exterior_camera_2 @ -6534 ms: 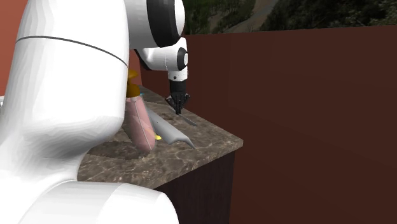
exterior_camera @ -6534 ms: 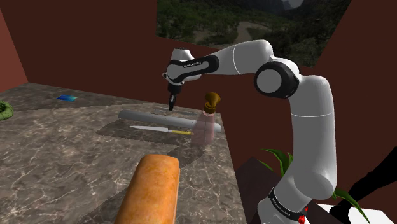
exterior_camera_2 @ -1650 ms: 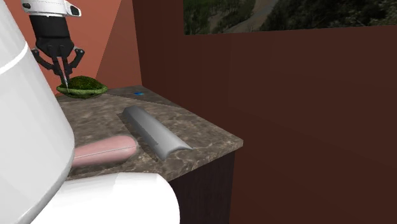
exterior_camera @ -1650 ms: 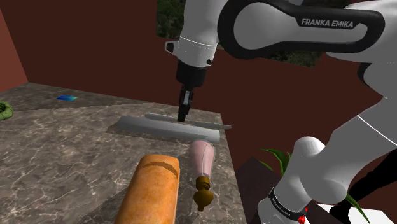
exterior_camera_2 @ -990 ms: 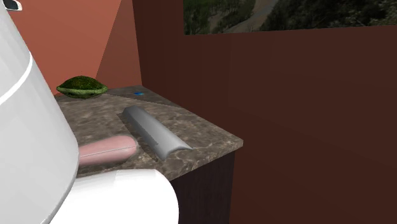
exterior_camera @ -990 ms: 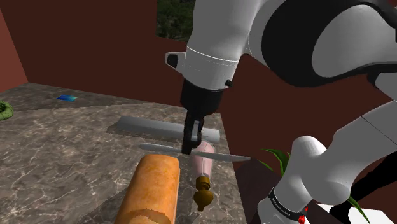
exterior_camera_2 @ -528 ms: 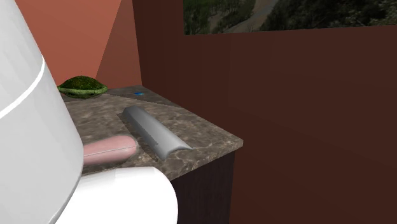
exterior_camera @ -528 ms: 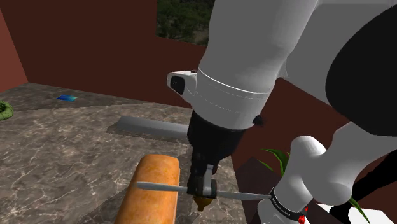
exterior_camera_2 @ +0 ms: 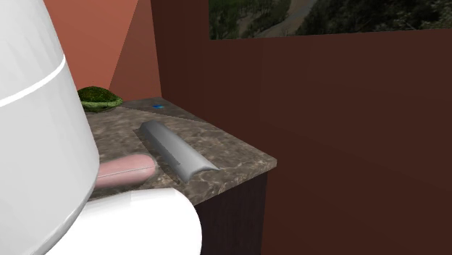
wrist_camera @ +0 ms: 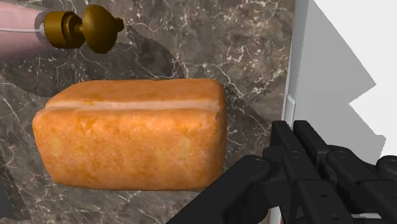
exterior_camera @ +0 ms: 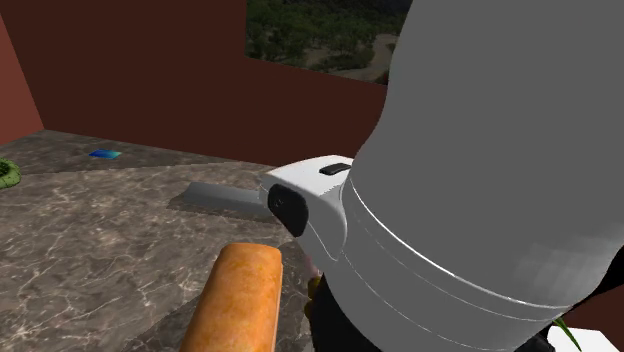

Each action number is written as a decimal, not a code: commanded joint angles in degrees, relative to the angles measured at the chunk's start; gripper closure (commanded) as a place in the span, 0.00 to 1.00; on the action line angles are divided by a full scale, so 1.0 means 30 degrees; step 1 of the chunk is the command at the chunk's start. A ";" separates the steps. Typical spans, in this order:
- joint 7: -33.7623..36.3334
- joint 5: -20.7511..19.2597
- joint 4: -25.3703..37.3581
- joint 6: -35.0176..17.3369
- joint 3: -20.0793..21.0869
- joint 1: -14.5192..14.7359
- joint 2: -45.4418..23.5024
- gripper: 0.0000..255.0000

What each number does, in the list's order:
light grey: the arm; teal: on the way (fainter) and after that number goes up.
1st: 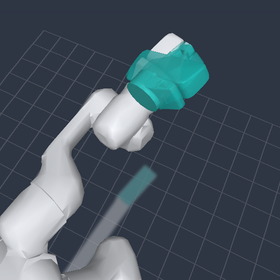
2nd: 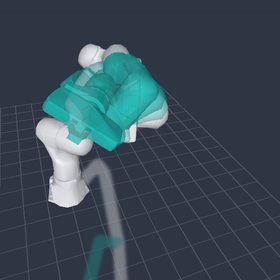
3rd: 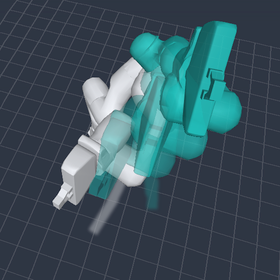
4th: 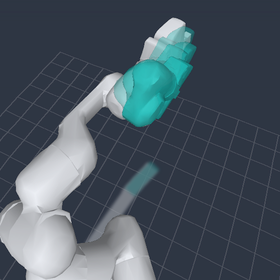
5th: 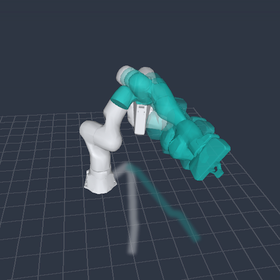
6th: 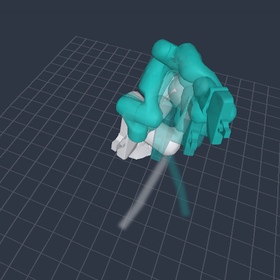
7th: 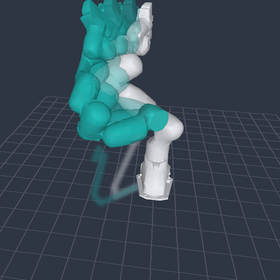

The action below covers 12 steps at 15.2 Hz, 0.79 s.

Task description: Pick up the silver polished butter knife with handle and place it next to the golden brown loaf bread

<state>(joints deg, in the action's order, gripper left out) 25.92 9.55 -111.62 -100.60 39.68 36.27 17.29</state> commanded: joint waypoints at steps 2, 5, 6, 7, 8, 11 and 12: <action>0.0174 0.0043 -0.0617 -0.0660 0.0193 0.0067 -0.0030 1.00; 0.0163 0.0095 -0.1385 -0.1425 0.0284 0.0107 -0.0024 1.00; 0.0164 0.0108 -0.1633 -0.1680 0.0318 0.0118 -0.0033 1.00; 0.0167 0.0118 -0.1877 -0.1937 0.0355 0.0129 -0.0046 1.00; 0.0172 0.0126 -0.2117 -0.2193 0.0393 0.0139 -0.0065 1.00; 0.0201 0.0134 -0.2812 -0.2967 0.0520 0.0162 -0.0153 1.00; 0.0215 0.0131 -0.3036 -0.3226 0.0566 0.0167 -0.0193 1.00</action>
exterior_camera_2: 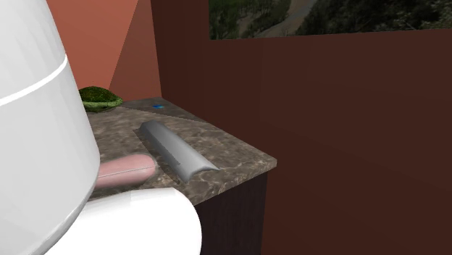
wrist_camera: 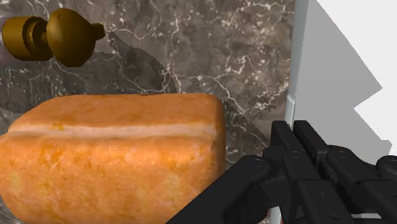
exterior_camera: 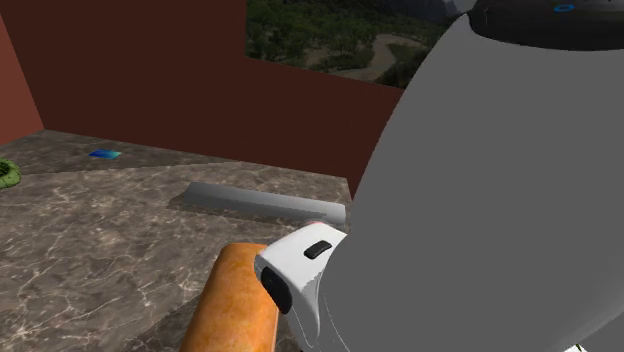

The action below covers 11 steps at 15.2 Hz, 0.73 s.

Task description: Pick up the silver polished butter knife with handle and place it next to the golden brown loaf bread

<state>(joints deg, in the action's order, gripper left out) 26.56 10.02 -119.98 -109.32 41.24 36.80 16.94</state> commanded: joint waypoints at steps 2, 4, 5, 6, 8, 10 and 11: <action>0.0037 -0.0039 -0.0685 -0.0841 0.0147 -0.0004 -0.0171 1.00; 0.0083 -0.0066 -0.1106 -0.1365 0.0252 -0.0003 -0.0288 1.00; 0.0110 -0.0084 -0.1310 -0.1627 0.0307 -0.0006 -0.0355 1.00; 0.0140 -0.0106 -0.1511 -0.1891 0.0364 -0.0009 -0.0428 1.00; 0.0209 -0.0163 -0.1902 -0.2421 0.0482 -0.0020 -0.0590 1.00; 0.0291 -0.0236 -0.2277 -0.2955 0.0605 -0.0037 -0.0776 1.00; 0.0337 -0.0280 -0.2460 -0.3223 0.0669 -0.0047 -0.0877 1.00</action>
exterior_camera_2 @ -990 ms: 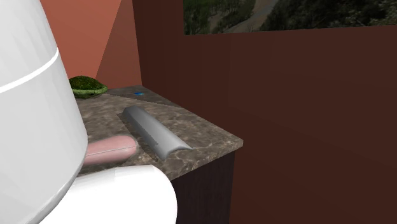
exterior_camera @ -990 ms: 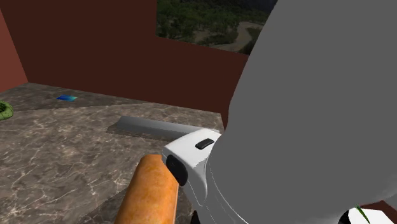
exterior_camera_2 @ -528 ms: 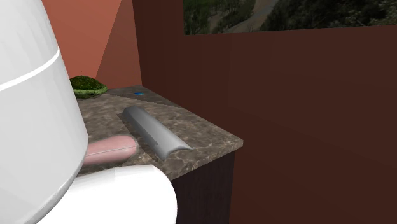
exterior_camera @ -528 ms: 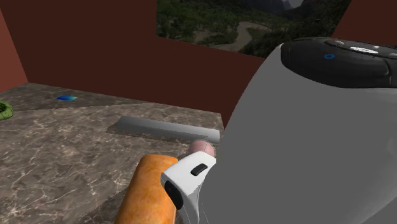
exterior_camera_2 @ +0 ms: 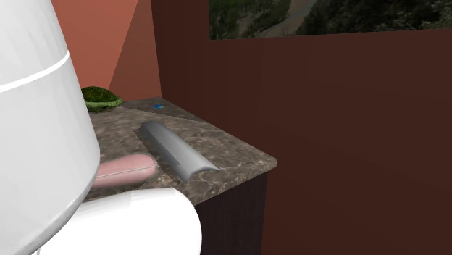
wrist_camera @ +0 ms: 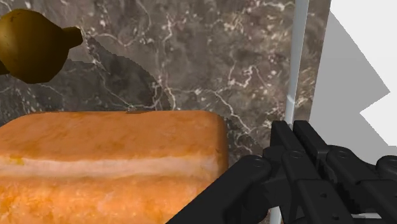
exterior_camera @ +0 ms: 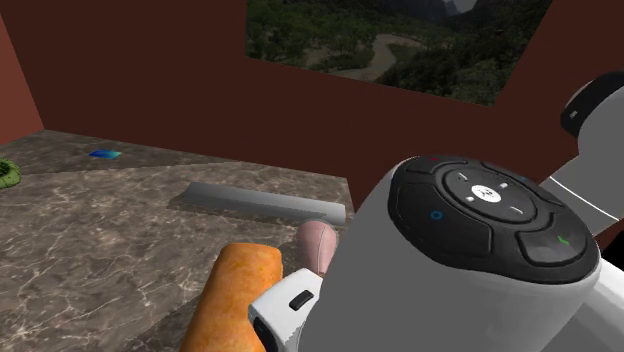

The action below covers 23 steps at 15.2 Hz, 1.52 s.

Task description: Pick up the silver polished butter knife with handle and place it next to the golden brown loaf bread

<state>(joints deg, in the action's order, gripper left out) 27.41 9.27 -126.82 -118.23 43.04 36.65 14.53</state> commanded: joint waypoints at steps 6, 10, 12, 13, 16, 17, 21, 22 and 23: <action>0.0417 -0.0408 -0.1192 -0.1880 0.0477 -0.0101 -0.0811 1.00; 0.0758 -0.0805 -0.1790 -0.2978 0.0764 -0.0206 -0.1433 1.00; 0.0966 -0.1057 -0.2066 -0.3530 0.0910 -0.0271 -0.1785 1.00; 0.1082 -0.1199 -0.2197 -0.3806 0.0981 -0.0305 -0.1972 1.00; 0.1476 -0.1696 -0.2568 -0.4634 0.1187 -0.0412 -0.2577 1.00; 0.1597 -0.1852 -0.2662 -0.4858 0.1238 -0.0441 -0.2754 1.00; 0.1598 -0.1852 -0.2662 -0.4858 0.1236 -0.0439 -0.2754 1.00; 0.1598 -0.1852 -0.2662 -0.4858 0.1236 -0.0439 -0.2754 1.00; 0.1598 -0.1852 -0.2662 -0.4858 0.1236 -0.0439 -0.2754 1.00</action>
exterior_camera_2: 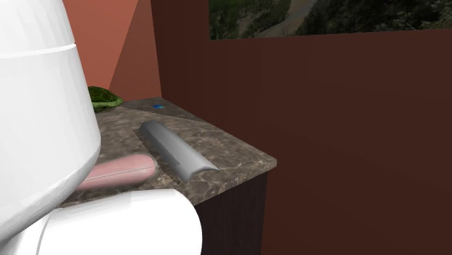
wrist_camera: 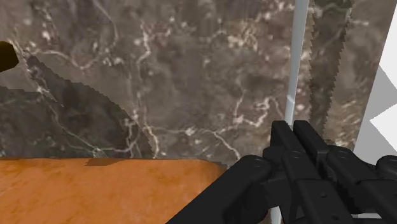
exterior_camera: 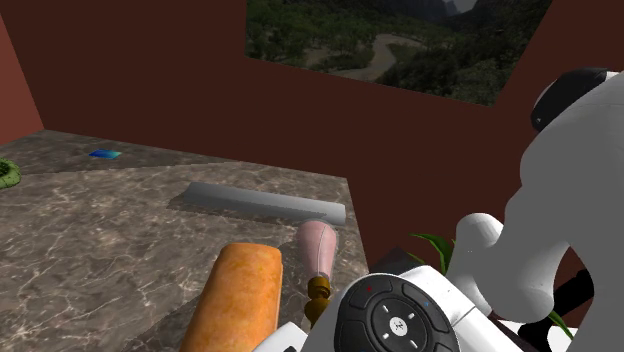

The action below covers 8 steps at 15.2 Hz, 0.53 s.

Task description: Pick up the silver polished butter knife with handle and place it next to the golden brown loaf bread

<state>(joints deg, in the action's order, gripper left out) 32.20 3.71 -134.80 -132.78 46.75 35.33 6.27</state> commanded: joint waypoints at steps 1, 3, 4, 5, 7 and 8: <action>0.0001 -0.0001 -0.0003 -0.0005 0.0000 0.0000 -0.0001 1.00; 0.0000 0.0000 -0.0004 -0.0006 0.0000 0.0000 0.0000 0.00; 0.0000 0.0000 -0.0004 -0.0006 0.0000 0.0000 0.0000 0.00; 0.0000 0.0000 -0.0004 -0.0006 0.0000 0.0000 0.0000 0.00; 0.0000 0.0000 -0.0004 -0.0006 0.0000 0.0000 0.0000 0.00; -0.0368 0.0492 0.0261 0.0681 -0.0148 0.0088 0.0568 0.00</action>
<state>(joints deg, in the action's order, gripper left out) 31.64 4.37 -134.44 -131.88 46.50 35.42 7.06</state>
